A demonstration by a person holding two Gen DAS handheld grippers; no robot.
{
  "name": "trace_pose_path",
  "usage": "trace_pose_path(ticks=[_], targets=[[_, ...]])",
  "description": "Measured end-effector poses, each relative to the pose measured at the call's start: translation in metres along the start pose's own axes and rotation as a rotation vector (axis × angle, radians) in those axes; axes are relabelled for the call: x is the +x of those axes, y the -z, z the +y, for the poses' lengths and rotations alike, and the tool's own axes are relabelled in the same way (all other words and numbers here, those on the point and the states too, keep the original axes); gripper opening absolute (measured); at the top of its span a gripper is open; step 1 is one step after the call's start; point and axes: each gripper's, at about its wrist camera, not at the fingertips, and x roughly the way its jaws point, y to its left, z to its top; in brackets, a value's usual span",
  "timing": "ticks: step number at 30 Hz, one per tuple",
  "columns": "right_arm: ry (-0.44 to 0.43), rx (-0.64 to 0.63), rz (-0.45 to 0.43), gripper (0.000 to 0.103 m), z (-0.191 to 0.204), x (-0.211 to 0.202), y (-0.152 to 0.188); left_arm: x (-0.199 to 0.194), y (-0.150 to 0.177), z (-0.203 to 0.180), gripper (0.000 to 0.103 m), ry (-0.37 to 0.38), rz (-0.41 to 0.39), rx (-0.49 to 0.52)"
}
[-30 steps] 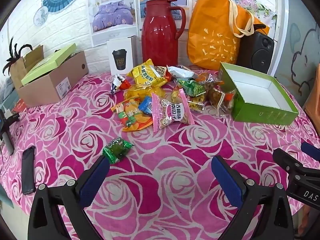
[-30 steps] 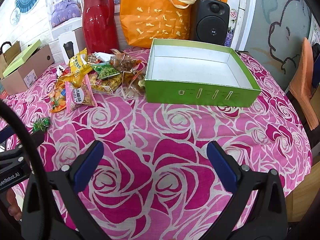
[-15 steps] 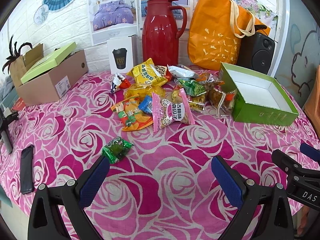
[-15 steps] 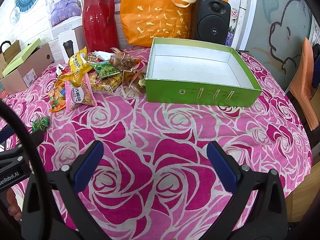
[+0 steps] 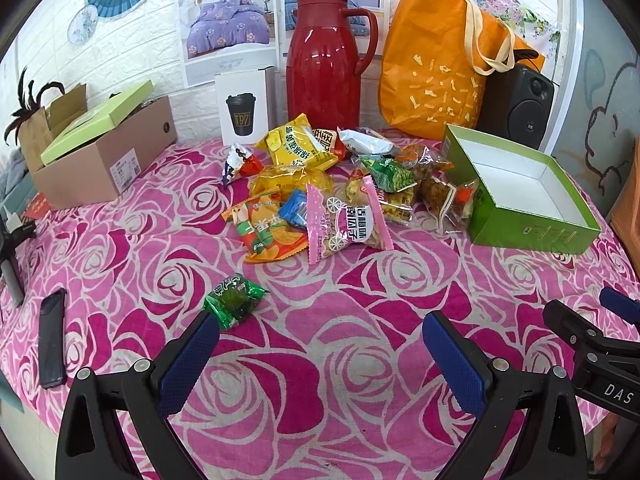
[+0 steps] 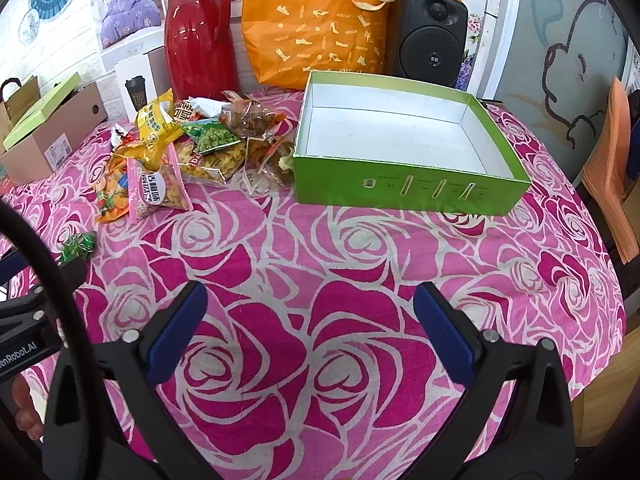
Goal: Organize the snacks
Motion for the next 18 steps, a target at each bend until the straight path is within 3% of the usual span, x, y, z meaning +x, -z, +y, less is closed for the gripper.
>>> trace_pose_path(ticks=[18], targets=[[-0.011, -0.012, 0.043, 0.103, 0.003, 0.019, -0.008, 0.019, -0.005, 0.010, 0.103, 0.005, 0.028, -0.020]])
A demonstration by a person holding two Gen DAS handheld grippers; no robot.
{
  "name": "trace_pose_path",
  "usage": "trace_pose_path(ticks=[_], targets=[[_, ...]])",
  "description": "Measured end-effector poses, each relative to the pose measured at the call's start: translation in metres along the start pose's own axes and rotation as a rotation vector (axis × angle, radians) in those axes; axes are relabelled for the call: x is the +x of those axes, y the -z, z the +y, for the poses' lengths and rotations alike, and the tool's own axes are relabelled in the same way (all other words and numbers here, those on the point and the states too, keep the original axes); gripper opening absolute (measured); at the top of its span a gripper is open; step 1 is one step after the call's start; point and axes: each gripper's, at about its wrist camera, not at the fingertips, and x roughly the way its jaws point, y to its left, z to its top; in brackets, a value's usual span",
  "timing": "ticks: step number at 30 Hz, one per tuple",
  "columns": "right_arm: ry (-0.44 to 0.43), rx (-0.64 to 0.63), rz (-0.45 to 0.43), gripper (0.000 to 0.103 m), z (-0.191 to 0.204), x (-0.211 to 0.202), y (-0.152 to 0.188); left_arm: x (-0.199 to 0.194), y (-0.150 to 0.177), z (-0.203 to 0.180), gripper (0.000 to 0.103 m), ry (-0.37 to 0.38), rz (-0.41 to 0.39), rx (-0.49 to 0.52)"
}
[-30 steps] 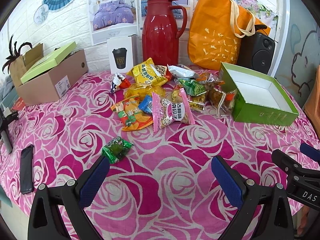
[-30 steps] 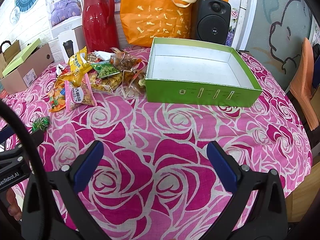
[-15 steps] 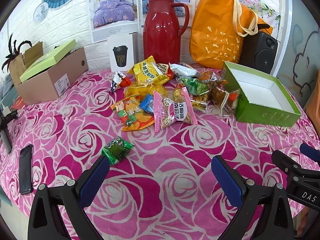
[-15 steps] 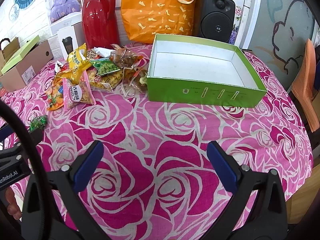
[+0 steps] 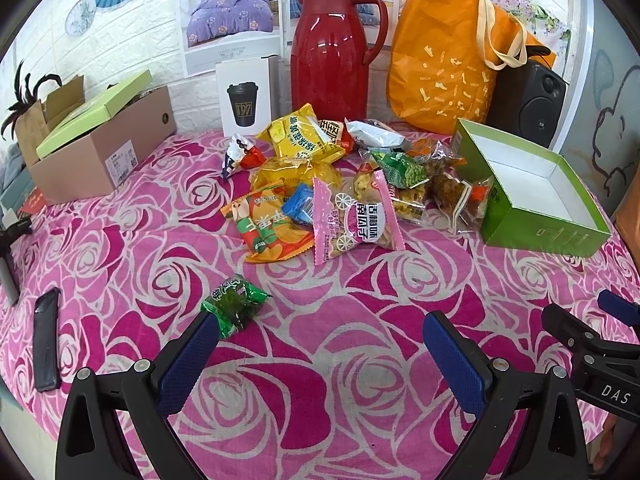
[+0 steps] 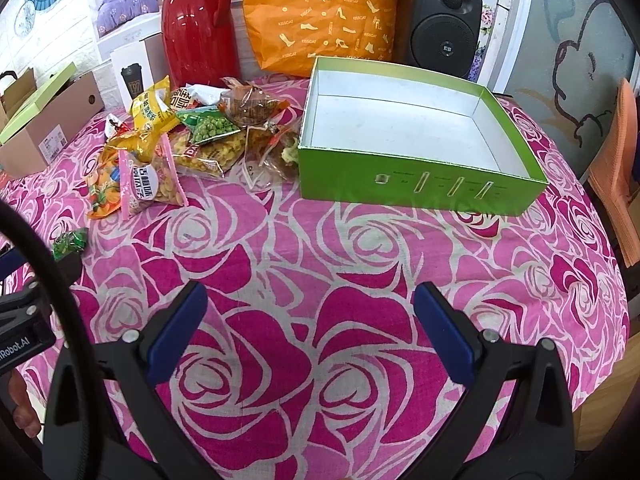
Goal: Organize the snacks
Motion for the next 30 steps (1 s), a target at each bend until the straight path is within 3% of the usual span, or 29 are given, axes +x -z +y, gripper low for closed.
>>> trace_pose_path(ticks=[19, 22, 24, 26, 28, 30], targets=[[-0.031, -0.010, 0.042, 0.103, 0.003, 0.020, -0.002, 0.017, -0.004, 0.006, 0.103, 0.019, 0.040, -0.019], [-0.104, -0.042, 0.033, 0.103, 0.009, 0.026, -0.003, 0.023, -0.004, 0.012, 0.103, 0.034, 0.056, -0.040], [-0.217, -0.073, 0.017, 0.103, 0.017, 0.033, -0.005, 0.028, -0.006, 0.018, 0.103, 0.047, 0.069, -0.049], [-0.308, -0.081, 0.054, 0.103, 0.025, 0.046, -0.008, 0.032, -0.008, 0.024, 0.103, 0.066, 0.080, -0.051], [-0.354, -0.100, 0.096, 0.103, 0.037, 0.060, -0.015, 0.035, -0.012, 0.031, 0.103, 0.073, 0.082, -0.053], [-0.355, -0.130, 0.076, 0.103, 0.049, 0.071, -0.023, 0.038, -0.019, 0.040, 0.103, 0.089, 0.077, -0.060]])
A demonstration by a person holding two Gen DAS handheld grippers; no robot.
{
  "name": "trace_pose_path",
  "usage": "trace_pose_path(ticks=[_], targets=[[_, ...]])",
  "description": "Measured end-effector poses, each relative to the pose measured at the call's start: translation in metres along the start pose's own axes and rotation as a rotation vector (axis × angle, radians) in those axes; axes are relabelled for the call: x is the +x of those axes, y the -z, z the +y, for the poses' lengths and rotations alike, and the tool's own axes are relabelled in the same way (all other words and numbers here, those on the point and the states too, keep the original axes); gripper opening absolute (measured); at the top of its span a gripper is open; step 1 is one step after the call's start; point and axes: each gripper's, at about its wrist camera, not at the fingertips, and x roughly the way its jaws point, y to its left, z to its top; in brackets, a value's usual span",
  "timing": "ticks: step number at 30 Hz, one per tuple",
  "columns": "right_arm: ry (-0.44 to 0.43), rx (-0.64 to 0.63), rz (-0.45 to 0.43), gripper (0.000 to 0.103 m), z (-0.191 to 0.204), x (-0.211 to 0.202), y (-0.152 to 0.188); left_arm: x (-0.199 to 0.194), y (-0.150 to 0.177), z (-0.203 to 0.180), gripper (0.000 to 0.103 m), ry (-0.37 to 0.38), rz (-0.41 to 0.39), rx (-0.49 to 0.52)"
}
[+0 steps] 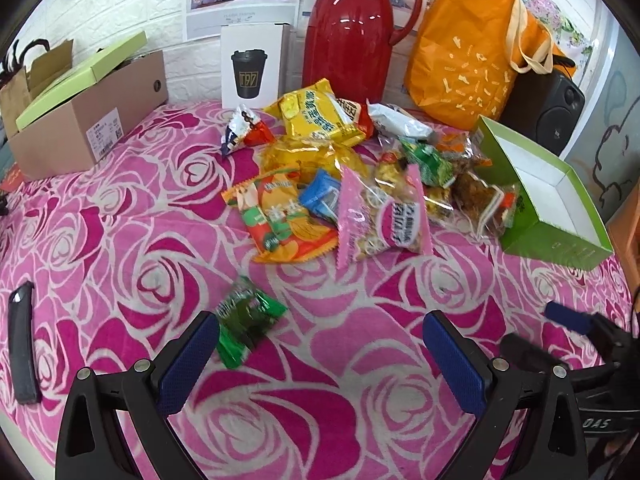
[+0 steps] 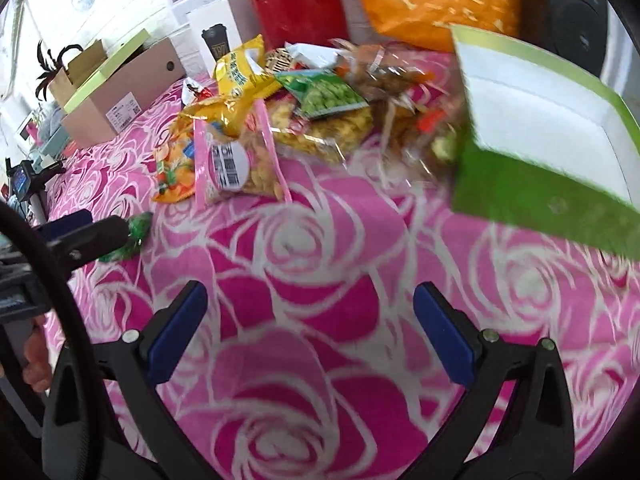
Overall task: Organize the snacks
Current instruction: 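Grasp the pink biscuit bag with the right tool while the left tool grasps the orange chip bag, then carry both bags over the green box and open both tools to drop them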
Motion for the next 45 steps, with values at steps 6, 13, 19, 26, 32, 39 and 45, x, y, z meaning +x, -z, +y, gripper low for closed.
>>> trace_pose_path(ticks=[6, 13, 19, 26, 32, 39, 45], targets=[[-0.072, -0.080, -0.014, 0.103, 0.019, 0.035, -0.039, 0.001, -0.025, 0.031, 0.103, 0.026, -0.031, -0.002], [-0.152, -0.070, -0.016, 0.050, 0.025, 0.059, -0.057, 0.023, -0.050, 0.073, 0.099, 0.065, -0.003, -0.109], [-0.113, -0.082, -0.014, 0.049, 0.021, 0.031, -0.028, 0.058, -0.056, 0.071, 0.077, 0.095, 0.056, -0.105], [-0.095, -0.025, -0.012, 0.049, 0.012, 0.017, -0.007, 0.090, -0.060, 0.059, 0.037, 0.151, 0.096, -0.085], [-0.104, -0.025, -0.069, 0.044, 0.012, -0.010, -0.001, 0.050, -0.054, 0.056, 0.015, 0.139, 0.036, -0.056], [-0.065, 0.017, -0.168, 0.039, -0.009, -0.051, 0.008, -0.012, -0.050, 0.028, 0.014, 0.189, -0.062, -0.002], [-0.003, 0.098, -0.277, 0.039, -0.049, -0.091, 0.011, -0.039, -0.074, -0.037, 0.014, 0.295, -0.129, 0.106]])
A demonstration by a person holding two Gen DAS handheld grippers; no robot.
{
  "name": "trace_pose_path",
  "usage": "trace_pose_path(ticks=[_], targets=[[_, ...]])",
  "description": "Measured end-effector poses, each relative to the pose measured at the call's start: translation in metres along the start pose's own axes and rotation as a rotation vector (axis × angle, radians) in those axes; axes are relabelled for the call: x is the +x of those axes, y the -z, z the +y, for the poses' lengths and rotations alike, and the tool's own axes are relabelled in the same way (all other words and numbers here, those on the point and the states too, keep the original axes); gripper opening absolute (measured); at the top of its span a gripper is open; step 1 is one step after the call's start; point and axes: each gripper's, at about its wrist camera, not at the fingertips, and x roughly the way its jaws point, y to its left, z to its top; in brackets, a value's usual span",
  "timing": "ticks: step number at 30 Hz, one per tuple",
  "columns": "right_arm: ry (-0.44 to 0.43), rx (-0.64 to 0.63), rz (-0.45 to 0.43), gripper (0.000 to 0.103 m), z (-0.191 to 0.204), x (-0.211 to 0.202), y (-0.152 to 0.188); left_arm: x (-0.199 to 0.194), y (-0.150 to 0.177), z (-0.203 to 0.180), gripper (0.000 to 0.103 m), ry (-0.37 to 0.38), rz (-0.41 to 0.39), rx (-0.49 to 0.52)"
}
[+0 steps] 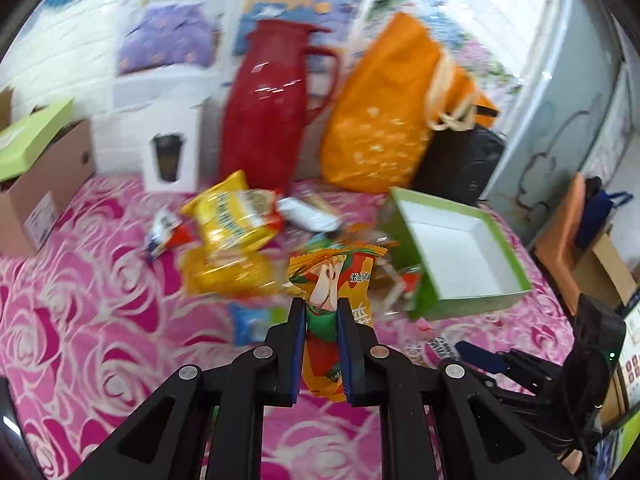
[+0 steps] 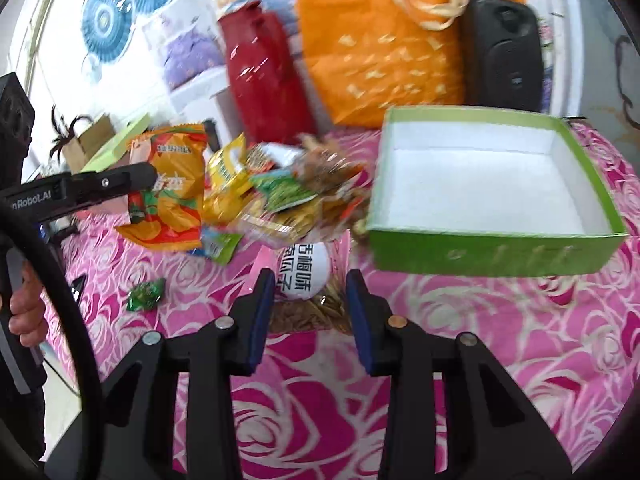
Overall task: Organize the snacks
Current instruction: 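Carry both bags over the green box and open both tools to drop them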
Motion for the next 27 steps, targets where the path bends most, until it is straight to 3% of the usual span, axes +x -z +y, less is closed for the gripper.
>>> trace_pose_path(ticks=[8, 12, 18, 21, 22, 23, 24, 25, 26, 27], targets=[[0.177, 0.133, -0.147, 0.039, -0.075, -0.030, -0.031, 0.026, -0.030, -0.088, 0.014, 0.127, -0.010, 0.136], [0.244, 0.160, -0.145, 0.039, -0.102, -0.018, -0.038, 0.060, -0.044, -0.123, 0.014, 0.166, 0.016, 0.171], [0.247, 0.166, -0.112, 0.040, -0.128, 0.008, -0.040, 0.105, -0.048, -0.150, 0.014, 0.176, 0.072, 0.203], [0.250, 0.133, -0.081, 0.050, -0.130, 0.024, -0.039, 0.123, -0.045, -0.152, 0.015, 0.178, 0.100, 0.205], [0.258, 0.114, -0.077, 0.066, -0.129, 0.026, -0.037, 0.128, -0.044, -0.152, 0.017, 0.191, 0.103, 0.205], [0.267, 0.097, -0.075, 0.086, -0.128, 0.027, -0.035, 0.131, -0.043, -0.149, 0.022, 0.204, 0.095, 0.196], [0.272, 0.087, -0.080, 0.092, -0.128, 0.027, -0.033, 0.133, -0.042, -0.146, 0.047, 0.201, 0.086, 0.183], [0.275, 0.078, -0.090, 0.095, -0.129, 0.025, -0.031, 0.134, -0.042, -0.143, 0.083, 0.183, 0.079, 0.173], [0.279, 0.076, -0.096, 0.095, -0.130, 0.023, -0.029, 0.132, -0.040, -0.139, 0.092, 0.143, 0.054, 0.159], [0.284, 0.077, -0.092, 0.095, -0.130, 0.023, -0.028, 0.129, -0.039, -0.136, 0.094, 0.115, 0.027, 0.155]])
